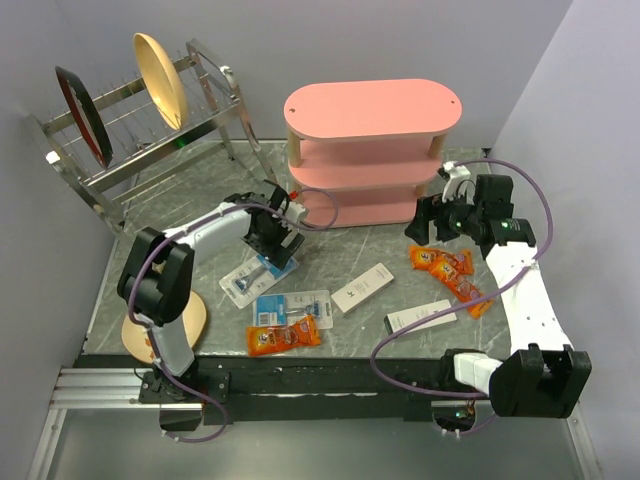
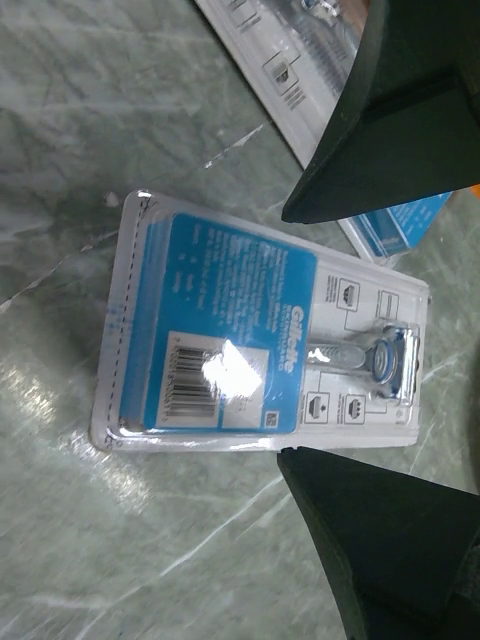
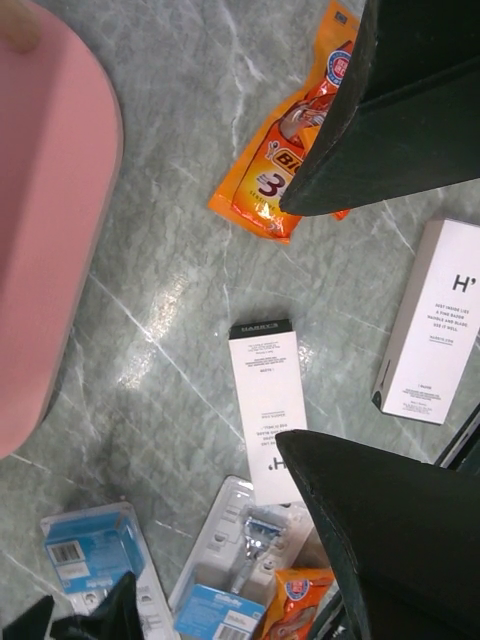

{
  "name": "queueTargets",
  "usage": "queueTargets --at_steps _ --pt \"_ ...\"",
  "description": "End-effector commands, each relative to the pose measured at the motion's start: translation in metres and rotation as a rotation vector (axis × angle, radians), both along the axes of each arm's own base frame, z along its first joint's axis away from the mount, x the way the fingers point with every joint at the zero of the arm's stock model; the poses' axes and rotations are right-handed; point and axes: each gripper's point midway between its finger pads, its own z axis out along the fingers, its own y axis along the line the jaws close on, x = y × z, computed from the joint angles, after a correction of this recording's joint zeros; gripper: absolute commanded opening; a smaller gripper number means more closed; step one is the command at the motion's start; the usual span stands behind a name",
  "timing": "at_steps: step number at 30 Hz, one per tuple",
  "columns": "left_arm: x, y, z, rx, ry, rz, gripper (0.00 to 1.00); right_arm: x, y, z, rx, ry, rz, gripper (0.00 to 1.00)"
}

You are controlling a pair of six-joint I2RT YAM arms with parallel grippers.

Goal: Place and organize the shaving razors onto the shelf

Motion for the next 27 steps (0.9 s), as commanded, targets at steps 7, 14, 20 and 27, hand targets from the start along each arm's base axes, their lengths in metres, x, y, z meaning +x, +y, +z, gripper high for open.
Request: queueTargets --at_steps 7,14,20,27 --pt "0.0 0.004 -0.014 0.057 0.032 -0.088 0.99 -0.003 0.01 0.005 0.04 -0.029 0.025 0.95" --pt "-0.011 -0.005 -0.03 0.035 0.113 -0.169 0.99 0.002 0.009 0.009 0.035 -0.042 0.026 0.95" --pt "-0.007 -0.014 -0.032 0.024 0.063 -0.168 0.98 0.003 0.006 0.01 0.027 -0.06 0.002 0.95" --pt "-0.011 -0.057 -0.011 -0.036 -0.068 -0.205 0.62 -0.001 0.0 0.009 0.002 -0.073 -0.031 0.95"
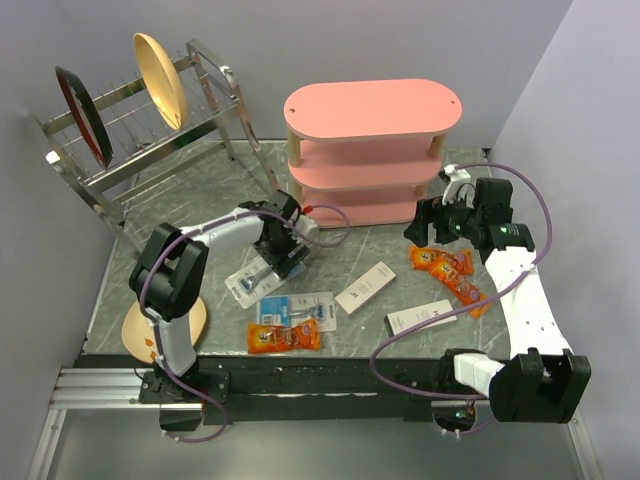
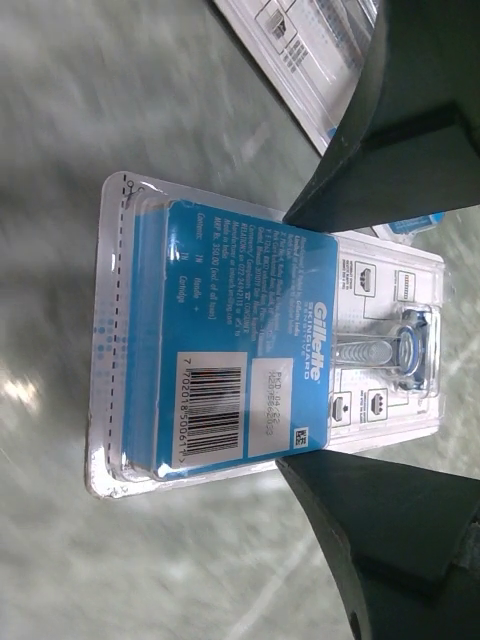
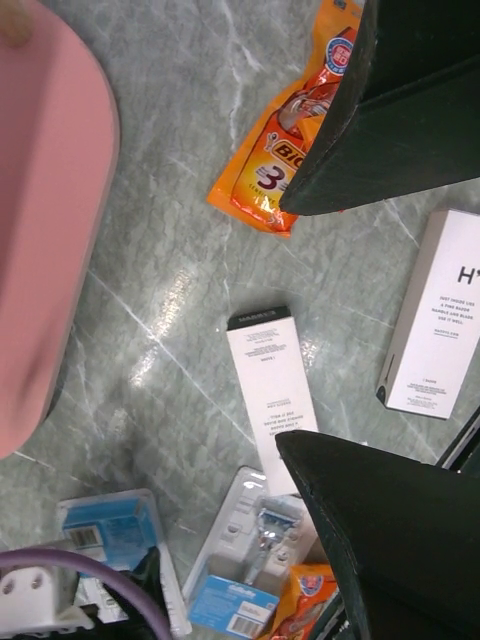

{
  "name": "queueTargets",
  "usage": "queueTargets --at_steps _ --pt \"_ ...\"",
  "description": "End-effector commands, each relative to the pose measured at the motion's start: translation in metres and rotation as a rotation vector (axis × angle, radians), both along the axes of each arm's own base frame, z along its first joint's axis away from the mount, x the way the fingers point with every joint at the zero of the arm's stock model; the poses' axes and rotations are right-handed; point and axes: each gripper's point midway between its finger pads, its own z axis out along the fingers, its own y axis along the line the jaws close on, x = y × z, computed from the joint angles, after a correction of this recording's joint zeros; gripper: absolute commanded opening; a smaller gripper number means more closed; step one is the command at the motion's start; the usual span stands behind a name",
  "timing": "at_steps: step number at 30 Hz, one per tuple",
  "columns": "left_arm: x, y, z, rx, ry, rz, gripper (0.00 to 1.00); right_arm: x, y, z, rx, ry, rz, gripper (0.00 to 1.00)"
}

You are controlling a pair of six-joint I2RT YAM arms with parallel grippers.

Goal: Place and organize the shaving razors onto the shelf

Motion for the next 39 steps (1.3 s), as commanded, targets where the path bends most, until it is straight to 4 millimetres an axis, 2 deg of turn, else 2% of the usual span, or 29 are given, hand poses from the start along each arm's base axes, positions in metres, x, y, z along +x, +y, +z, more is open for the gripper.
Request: queueTargets --at_steps 1,4,5,10,13,15,17,22,23,25,26,29,32,33,36,37,39 --pt "0.002 -0.049 0.021 -0.11 -0.106 -0.051 0.61 0.001 -0.004 0.013 -0.021 -0.076 -0.025 0.95" --pt "0.011 -0.073 0.041 -0.162 -0.16 -0.07 0.55 0.0 -0.004 0.012 -0.022 -0.079 -0.035 0.95" --pt "0.02 -0.082 0.051 -0.177 -0.19 -0.063 0.52 -0.001 -0.005 0.012 -0.023 -0.081 -0.036 0.95" --pt "0.053 -0.11 0.082 -0.263 -0.318 0.022 0.52 -0.005 -0.008 0.01 -0.036 -0.085 -0.055 0.95" --pt "0.074 -0.114 0.091 -0.258 -0.399 0.097 0.53 -0.006 -0.009 0.009 -0.037 -0.089 -0.06 0.95" --pt "0.09 -0.122 0.094 -0.266 -0.44 0.124 0.55 -0.006 -0.009 0.008 -0.037 -0.086 -0.06 0.95" --pt "0.101 -0.129 0.088 -0.25 -0.434 0.144 0.56 -0.004 -0.009 0.007 -0.036 -0.088 -0.061 0.94" --pt "0.124 -0.143 0.085 -0.252 -0.477 0.188 0.56 -0.001 -0.009 0.007 -0.033 -0.091 -0.063 0.94" --pt "0.131 -0.151 0.088 -0.271 -0.504 0.191 0.56 -0.001 -0.009 0.007 -0.035 -0.094 -0.065 0.94" --pt "0.138 -0.154 0.085 -0.262 -0.53 0.208 0.6 -0.001 -0.009 0.007 -0.032 -0.088 -0.07 0.94" --pt "0.14 -0.158 0.088 -0.267 -0.542 0.206 0.67 -0.001 -0.009 0.007 -0.029 -0.089 -0.068 0.94" --pt "0.138 -0.159 0.08 -0.238 -0.538 0.22 0.78 -0.003 -0.008 0.007 -0.025 -0.09 -0.07 0.94" --pt "0.131 -0.153 0.076 -0.244 -0.532 0.263 0.85 -0.006 -0.009 0.004 -0.02 -0.092 -0.081 0.94" --pt "0.128 -0.152 0.077 -0.244 -0.534 0.268 0.91 -0.008 -0.009 0.002 -0.015 -0.088 -0.085 0.94" --pt "0.121 -0.145 0.083 -0.246 -0.549 0.29 0.95 -0.011 -0.007 -0.001 -0.001 -0.086 -0.09 0.94" --pt "0.117 -0.141 0.088 -0.254 -0.558 0.295 0.99 -0.012 -0.007 0.0 0.002 -0.087 -0.088 0.94" --pt "0.115 -0.137 0.093 -0.26 -0.571 0.309 0.99 -0.013 -0.006 -0.001 0.006 -0.088 -0.087 0.94"
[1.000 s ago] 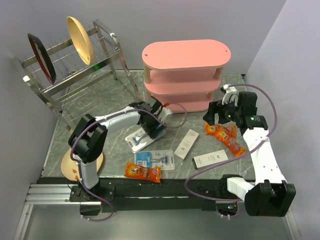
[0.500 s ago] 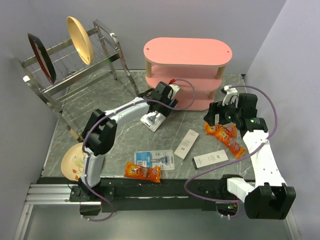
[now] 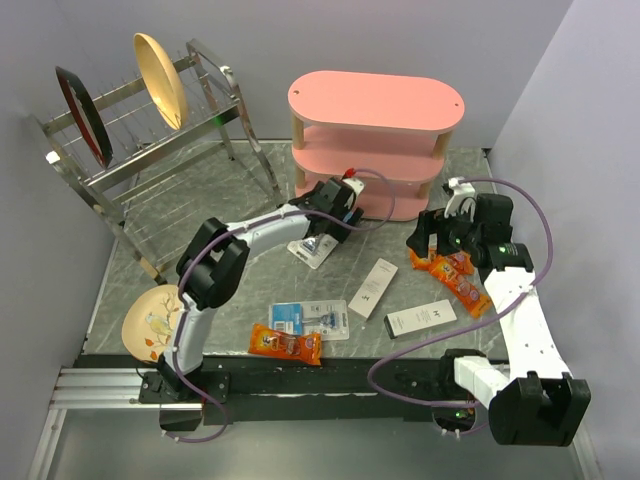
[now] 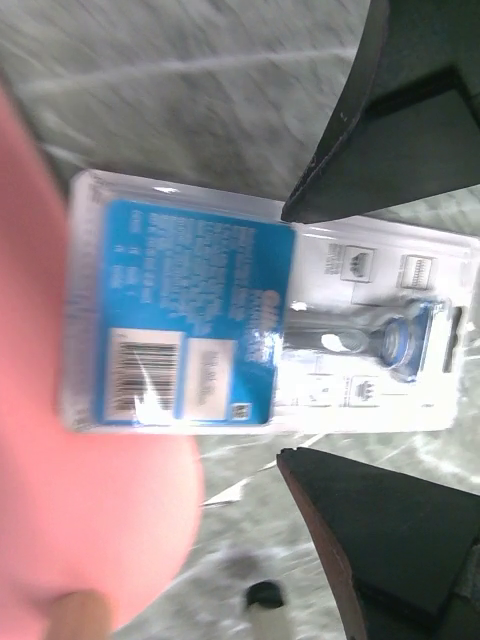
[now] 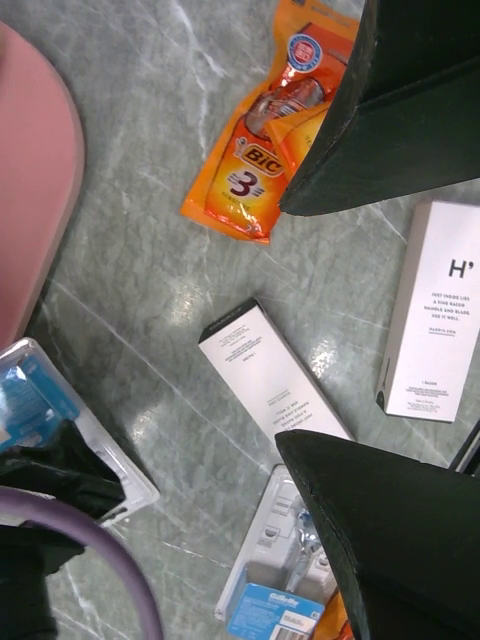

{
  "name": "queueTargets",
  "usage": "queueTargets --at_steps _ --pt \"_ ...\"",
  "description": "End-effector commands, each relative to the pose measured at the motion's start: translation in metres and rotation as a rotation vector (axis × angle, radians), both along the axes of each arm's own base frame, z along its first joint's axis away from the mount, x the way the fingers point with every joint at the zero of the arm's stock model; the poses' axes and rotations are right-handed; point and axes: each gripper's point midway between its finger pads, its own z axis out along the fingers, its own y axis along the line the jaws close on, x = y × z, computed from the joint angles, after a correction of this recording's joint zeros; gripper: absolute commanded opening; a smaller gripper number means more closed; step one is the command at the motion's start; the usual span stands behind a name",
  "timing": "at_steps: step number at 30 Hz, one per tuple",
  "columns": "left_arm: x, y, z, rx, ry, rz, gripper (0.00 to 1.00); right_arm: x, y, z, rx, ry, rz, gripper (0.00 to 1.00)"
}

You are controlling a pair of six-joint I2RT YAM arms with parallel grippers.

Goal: Place and organize the shaving razors onto the shelf

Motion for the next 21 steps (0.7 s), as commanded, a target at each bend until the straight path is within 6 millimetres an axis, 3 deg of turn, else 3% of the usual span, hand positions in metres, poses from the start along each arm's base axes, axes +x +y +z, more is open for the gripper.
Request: queueTargets --at_steps 1,4,9,13,16,21 --pt "-0.001 0.008 0.048 -0.084 -0.095 0.062 0.99 0.004 0.002 0.014 0.014 -0.069 -0.006 0.94" --pt "-0.007 0.016 0.059 -0.091 -0.108 0.079 0.99 0.004 0.002 0.015 0.012 -0.074 -0.005 0.94" --pt "-0.037 0.033 0.07 -0.132 -0.087 0.052 0.99 0.001 0.002 0.013 0.018 -0.075 -0.008 0.94" --pt "-0.059 0.037 0.043 -0.108 0.01 -0.007 0.82 -0.002 0.006 0.008 0.041 -0.064 -0.004 0.94" --pt "-0.066 0.033 0.031 -0.092 0.048 -0.06 0.75 -0.004 0.007 0.008 0.045 -0.059 0.001 0.94" --pt "-0.076 0.035 0.009 -0.065 0.126 -0.083 0.79 -0.003 0.005 0.012 0.028 -0.071 -0.002 0.94"
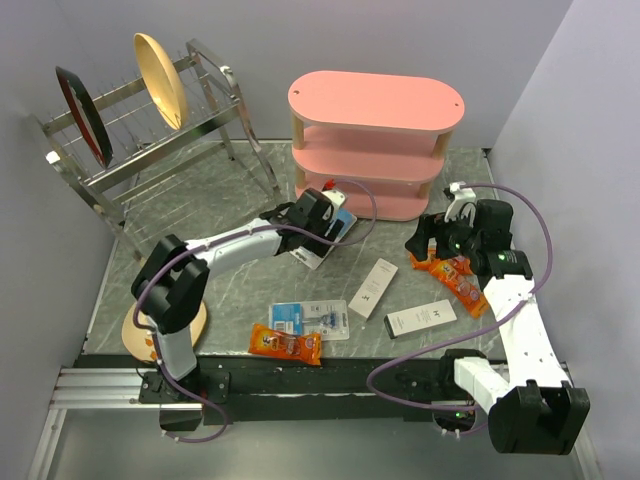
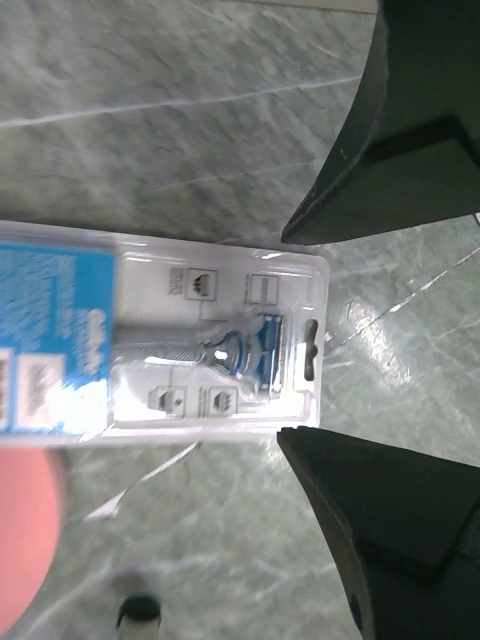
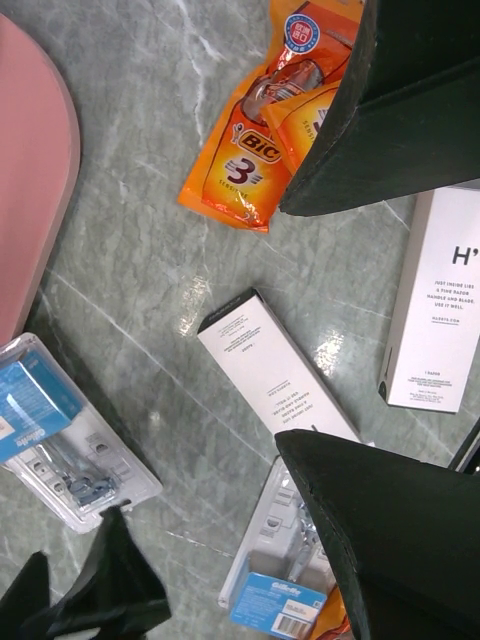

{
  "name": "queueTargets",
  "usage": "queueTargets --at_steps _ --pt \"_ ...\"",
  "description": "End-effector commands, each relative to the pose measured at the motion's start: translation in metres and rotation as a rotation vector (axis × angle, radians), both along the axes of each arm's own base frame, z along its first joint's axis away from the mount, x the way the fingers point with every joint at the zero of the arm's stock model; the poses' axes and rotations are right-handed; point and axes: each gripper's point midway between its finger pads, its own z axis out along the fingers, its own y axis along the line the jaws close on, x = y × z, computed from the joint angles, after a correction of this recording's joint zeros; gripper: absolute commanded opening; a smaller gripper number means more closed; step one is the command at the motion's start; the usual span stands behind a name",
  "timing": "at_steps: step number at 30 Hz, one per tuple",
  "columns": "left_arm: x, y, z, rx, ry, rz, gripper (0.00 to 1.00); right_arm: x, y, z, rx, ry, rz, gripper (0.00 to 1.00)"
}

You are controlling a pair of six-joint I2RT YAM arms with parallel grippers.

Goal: Place and organize the shaving razors onto the shelf

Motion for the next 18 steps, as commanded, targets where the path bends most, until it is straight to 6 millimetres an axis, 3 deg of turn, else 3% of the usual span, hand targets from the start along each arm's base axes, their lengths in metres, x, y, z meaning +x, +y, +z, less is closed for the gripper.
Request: queueTargets --at_steps 1,6,11,18 --pt "-0.012 -0.002 -0.021 0.014 0.078 -0.041 0.83 0.002 0.001 0.015 -0.002 -0.059 0.006 0.94" --pt "-0.004 -0.002 -0.028 0.038 0.065 -0.035 0.86 0.001 0.002 0.01 0.023 -0.052 -0.006 0.94" --pt "0.002 0.0 -0.051 0.076 0.132 -0.01 0.83 -0.001 0.001 0.004 0.024 -0.039 -0.005 0.94" --pt "0.005 -0.003 -0.059 0.067 0.15 -0.001 0.74 0.0 0.0 0.001 0.028 -0.026 -0.009 0.94"
